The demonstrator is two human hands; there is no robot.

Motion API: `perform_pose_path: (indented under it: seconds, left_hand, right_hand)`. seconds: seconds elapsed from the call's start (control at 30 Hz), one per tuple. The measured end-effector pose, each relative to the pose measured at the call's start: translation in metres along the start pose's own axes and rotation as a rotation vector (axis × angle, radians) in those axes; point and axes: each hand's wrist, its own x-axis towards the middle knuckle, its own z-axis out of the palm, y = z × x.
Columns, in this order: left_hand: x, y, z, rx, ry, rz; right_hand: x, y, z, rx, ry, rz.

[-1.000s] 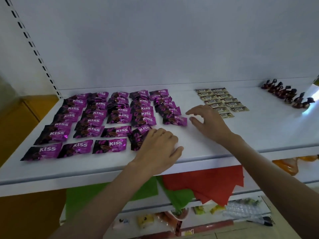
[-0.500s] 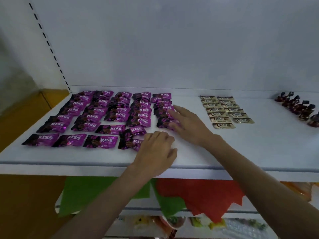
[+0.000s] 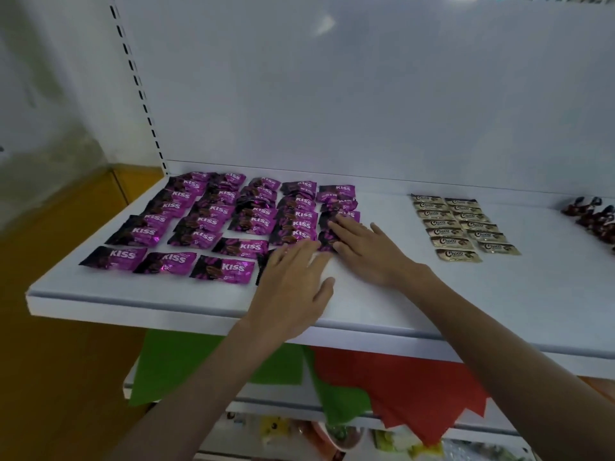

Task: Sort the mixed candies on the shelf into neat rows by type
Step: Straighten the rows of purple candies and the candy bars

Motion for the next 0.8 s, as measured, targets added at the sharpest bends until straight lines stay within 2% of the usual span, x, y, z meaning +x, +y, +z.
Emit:
perform_pose_path:
  seconds: [0.13, 0.23, 0.43, 0.53, 0.63, 0.7, 0.8]
  left_hand:
    - [0.004, -0.021, 0.002, 0.045, -0.119, -0.078]
    - [0.008, -0.026, 0.001, 0.056, -0.222, -0.058]
    - [0.012, -0.035, 0.001, 0.031, -0.243, 0.023]
    - [0.011, -0.041, -0.003, -0.01, -0.136, 0.067]
    - [0.006, -0.053, -0.011, -0.094, 0.124, 0.063]
    - [-0.002, -0.061, -0.011, -0.108, 0.23, 0.073]
    - [-0.014, -0.063, -0.008, -0.072, 0.223, 0.09]
  right_hand:
    - [0.003, -0.003, 0.002, 0.06, 0.024, 0.029]
    - [0.008, 0.0, -0.001, 0.108, 0.081, 0.117]
    - [0.019, 0.001, 0.004, 0.115, 0.0, 0.158]
    - [0.018, -0.003, -0.001, 0.093, 0.086, 0.118]
    - [0.011, -0.021, -0.01, 0.163, 0.342, -0.076]
    - [0.005, -0.035, -0.01, 0.195, 0.372, -0.245]
    - [-0.001, -0.052, -0.002, 0.173, 0.361, -0.351]
